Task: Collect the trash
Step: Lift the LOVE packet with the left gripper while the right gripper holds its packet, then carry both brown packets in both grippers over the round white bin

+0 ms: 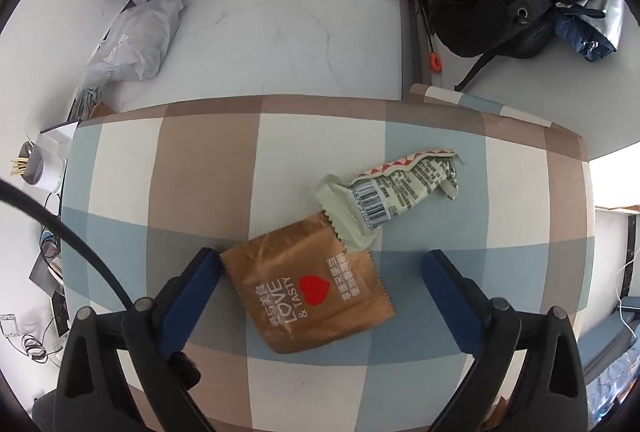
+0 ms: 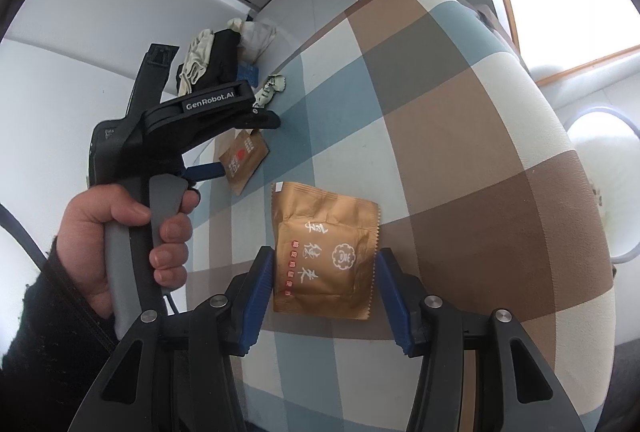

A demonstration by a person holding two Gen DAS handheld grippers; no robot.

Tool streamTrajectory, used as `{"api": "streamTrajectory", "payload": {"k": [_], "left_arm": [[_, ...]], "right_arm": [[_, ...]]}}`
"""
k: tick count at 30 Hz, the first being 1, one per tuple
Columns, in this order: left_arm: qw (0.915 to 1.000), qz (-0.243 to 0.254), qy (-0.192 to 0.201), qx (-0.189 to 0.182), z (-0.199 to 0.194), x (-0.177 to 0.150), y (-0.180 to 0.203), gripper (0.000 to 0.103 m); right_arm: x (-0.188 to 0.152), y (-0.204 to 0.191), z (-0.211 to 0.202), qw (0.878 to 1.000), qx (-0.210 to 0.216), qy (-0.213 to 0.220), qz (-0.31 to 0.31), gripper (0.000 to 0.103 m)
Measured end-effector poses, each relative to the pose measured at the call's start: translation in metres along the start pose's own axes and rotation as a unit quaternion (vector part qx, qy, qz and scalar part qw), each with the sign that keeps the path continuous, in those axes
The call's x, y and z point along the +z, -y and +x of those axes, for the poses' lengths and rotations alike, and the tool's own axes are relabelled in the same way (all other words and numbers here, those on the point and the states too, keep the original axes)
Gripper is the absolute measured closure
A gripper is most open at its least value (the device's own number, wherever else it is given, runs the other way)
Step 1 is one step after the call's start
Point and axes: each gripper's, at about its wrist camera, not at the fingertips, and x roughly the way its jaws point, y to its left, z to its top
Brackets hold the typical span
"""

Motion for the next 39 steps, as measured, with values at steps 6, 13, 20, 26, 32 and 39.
{"api": "streamTrajectory", "payload": {"k": [6, 13, 20, 26, 32, 39], "left_arm": [[0.9998, 0.010, 0.015, -0.004, -0.011, -0.005, -0.002, 0.050], [0.9994, 0.028, 0.014, -0.015, -0.010, -0.009, -0.003, 0.064], [0.9993, 0.016, 0.009, -0.032, -0.012, -0.017, -0.016, 0.065], [0.9984, 0.002, 0.005, -0.056, -0.016, -0.028, -0.029, 0.065], [0.9980, 0.005, 0.029, -0.055, -0.027, -0.044, -0.037, 0.065], [0.9939, 0.018, 0.076, -0.077, -0.053, -0.057, -0.048, 0.065]], "right_arm": [[0.001, 0.003, -0.003, 1.000, -0.002, 0.003, 0.002, 0.052], [-0.001, 0.005, -0.006, 1.000, -0.017, 0.013, 0.000, 0.052], [-0.004, 0.002, -0.008, 0.999, -0.036, 0.024, -0.015, 0.052], [-0.007, 0.002, -0.012, 0.998, -0.050, 0.034, -0.020, 0.052], [-0.013, -0.004, -0.015, 0.996, -0.072, 0.045, -0.039, 0.052], [-0.021, -0.022, -0.025, 0.992, -0.077, 0.070, -0.077, 0.052]]}}
